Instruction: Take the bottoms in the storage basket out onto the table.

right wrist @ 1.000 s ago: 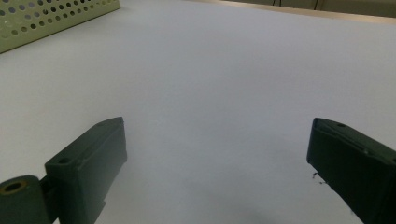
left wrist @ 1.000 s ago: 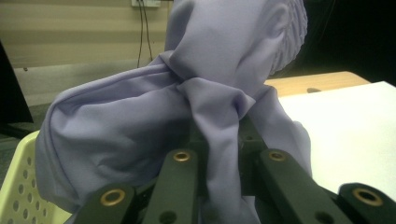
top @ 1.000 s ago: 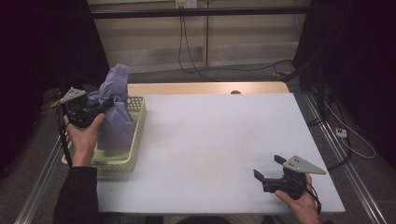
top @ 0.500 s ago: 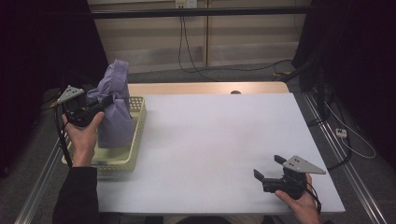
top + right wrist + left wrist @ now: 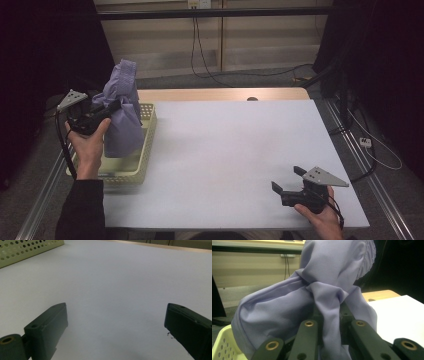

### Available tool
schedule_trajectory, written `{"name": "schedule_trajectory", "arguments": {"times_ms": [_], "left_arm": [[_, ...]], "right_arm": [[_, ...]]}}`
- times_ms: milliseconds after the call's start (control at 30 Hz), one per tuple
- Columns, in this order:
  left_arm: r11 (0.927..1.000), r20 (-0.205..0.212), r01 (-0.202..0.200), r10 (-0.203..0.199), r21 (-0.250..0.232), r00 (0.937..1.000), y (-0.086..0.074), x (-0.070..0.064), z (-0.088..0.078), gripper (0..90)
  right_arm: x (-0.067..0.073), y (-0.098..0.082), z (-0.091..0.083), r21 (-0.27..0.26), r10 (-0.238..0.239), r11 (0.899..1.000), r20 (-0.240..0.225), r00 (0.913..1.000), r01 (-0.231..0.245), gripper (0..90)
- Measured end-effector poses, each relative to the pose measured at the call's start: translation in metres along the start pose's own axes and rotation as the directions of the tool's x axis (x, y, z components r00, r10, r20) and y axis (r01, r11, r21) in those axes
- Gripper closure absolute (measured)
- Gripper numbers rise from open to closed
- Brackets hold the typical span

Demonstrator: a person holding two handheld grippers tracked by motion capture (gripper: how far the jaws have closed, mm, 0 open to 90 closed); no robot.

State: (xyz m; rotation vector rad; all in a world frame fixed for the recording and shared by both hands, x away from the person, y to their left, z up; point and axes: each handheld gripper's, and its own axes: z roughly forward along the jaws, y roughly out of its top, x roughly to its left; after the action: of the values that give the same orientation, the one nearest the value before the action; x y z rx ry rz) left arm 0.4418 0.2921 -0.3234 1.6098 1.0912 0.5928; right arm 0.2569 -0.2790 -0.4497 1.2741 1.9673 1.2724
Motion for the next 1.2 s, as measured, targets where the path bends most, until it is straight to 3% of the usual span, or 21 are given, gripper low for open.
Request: {"name": "schedule_trajectory", "arguments": {"times_ms": [1200], "left_arm": [[0.9927,0.026,-0.063,0.066,-0.103,0.9975,0.023,-0.025,-0.026,82.1]], "right_arm": [[0.001,0.000,0.000,0.000,0.002,1.000,-0.001,1.0000,-0.002,5.1]]}}
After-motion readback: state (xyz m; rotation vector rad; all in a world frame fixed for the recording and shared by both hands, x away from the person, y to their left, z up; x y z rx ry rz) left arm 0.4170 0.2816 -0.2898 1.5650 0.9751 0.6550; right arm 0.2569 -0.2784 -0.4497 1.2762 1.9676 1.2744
